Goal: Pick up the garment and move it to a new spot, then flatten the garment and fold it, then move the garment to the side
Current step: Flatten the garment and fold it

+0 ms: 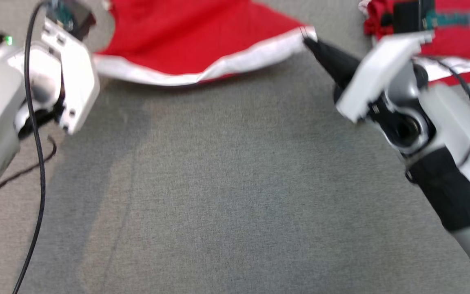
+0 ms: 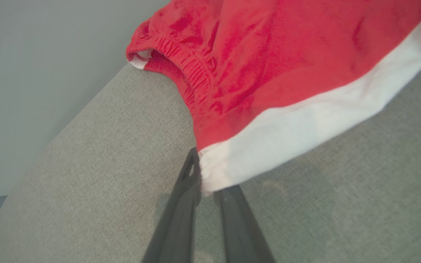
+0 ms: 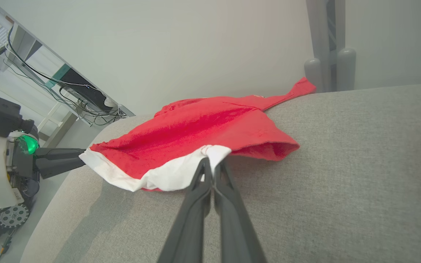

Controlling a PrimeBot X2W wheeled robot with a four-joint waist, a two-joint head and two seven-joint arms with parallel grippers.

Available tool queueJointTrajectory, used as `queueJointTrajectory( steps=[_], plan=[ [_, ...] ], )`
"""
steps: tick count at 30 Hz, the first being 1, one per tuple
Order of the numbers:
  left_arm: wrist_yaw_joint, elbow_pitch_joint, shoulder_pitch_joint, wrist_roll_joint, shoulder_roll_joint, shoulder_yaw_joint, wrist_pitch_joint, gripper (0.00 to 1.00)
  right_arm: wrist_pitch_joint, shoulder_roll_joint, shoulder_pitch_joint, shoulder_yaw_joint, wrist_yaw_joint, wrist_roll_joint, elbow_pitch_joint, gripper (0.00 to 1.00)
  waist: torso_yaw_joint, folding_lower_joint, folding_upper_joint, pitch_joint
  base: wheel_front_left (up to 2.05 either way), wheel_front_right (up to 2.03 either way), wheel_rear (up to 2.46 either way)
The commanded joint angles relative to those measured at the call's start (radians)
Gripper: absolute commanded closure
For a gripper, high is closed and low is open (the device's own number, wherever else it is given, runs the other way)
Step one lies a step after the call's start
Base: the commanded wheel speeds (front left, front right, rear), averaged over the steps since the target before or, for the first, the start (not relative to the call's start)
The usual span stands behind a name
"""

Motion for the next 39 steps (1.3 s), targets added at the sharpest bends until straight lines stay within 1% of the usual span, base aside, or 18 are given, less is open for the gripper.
queueJointTrajectory(
  steps=[1, 5, 8, 13, 16, 20, 21, 25, 29, 32, 36, 39],
  plan=[
    [-0.001, -0.011, 0.026, -0.020, 0.020, -0.008, 0.016, 1.00, 0.005, -0.018, 0.034, 0.005, 0.001, 0.011, -0.014, 1.00, -0.005, 0.0000, 0.0000, -0.054, 0.00, 0.00, 0.00],
    [-0.001, -0.065, 0.113, -0.109, 0.067, -0.037, 0.085, 1.00, 0.029, -0.076, 0.161, 0.030, 0.001, 0.041, -0.061, 1.00, -0.013, 0.0000, 0.0000, -0.142, 0.00, 0.00, 0.00],
    [0.000, -0.102, 0.189, -0.185, 0.097, -0.040, 0.115, 1.00, 0.041, -0.110, 0.245, 0.043, 0.001, 0.057, -0.107, 1.00, -0.020, 0.0000, 0.0000, -0.203, 0.00, 0.00, 0.00],
    [0.000, -0.200, 0.309, -0.254, 0.128, -0.050, 0.124, 1.00, 0.081, -0.177, 0.396, 0.043, 0.001, 0.084, -0.205, 1.00, -0.017, 0.0000, 0.0000, -0.294, 0.00, 0.00, 0.00],
    [0.003, -0.278, 0.376, -0.289, 0.153, -0.055, 0.152, 1.00, 0.108, -0.224, 0.491, 0.026, 0.001, 0.095, -0.277, 1.00, -0.013, 0.0000, 0.0000, -0.345, 0.00, 0.00, 0.00],
    [0.042, -0.422, 0.462, -0.333, 0.189, -0.061, 0.204, 1.00, 0.151, -0.274, 0.632, -0.017, 0.001, 0.094, -0.382, 1.00, -0.009, 0.0000, 0.0000, -0.415, 0.00, 0.00, 0.00],
    [0.042, -0.422, 0.462, -0.333, 0.189, -0.061, 0.204, 1.00, 0.151, -0.274, 0.632, -0.017, 0.001, 0.094, -0.382, 1.00, -0.009, 0.0000, 0.0000, -0.415, 0.00, 0.00, 0.00],
    [0.089, -0.570, 0.515, -0.375, 0.237, -0.064, 0.254, 1.00, 0.223, -0.310, 0.753, -0.085, 0.001, 0.070, -0.496, 1.00, -0.006, 0.0000, 0.0000, -0.432, 0.00, 0.00, 0.00],
    [0.126, -0.654, 0.530, -0.380, 0.267, -0.064, 0.274, 1.00, 0.292, -0.290, 0.826, -0.169, 0.001, 0.021, -0.572, 1.00, -0.003, 0.0000, 0.0000, -0.432, 0.00, 0.00, 0.00],
    [0.140, -0.665, 0.517, -0.377, 0.269, -0.058, 0.280, 1.00, 0.343, -0.251, 0.840, -0.227, 0.001, -0.054, -0.601, 1.00, 0.002, 0.0000, 0.0000, -0.423, 0.00, 0.00, 0.00],
    [0.149, -0.638, 0.480, -0.406, 0.244, -0.044, 0.309, 1.00, 0.424, -0.184, 0.829, -0.296, 0.001, -0.133, -0.633, 1.00, 0.019, 0.0000, 0.0000, -0.403, 0.00, 0.00, 0.00],
    [0.153, -0.592, 0.428, -0.409, 0.221, -0.026, 0.340, 1.00, 0.484, -0.130, 0.782, -0.346, 0.001, -0.170, -0.639, 1.00, 0.028, 0.0000, 0.0000, -0.365, 0.00, 0.00, 0.00]
  ],
)
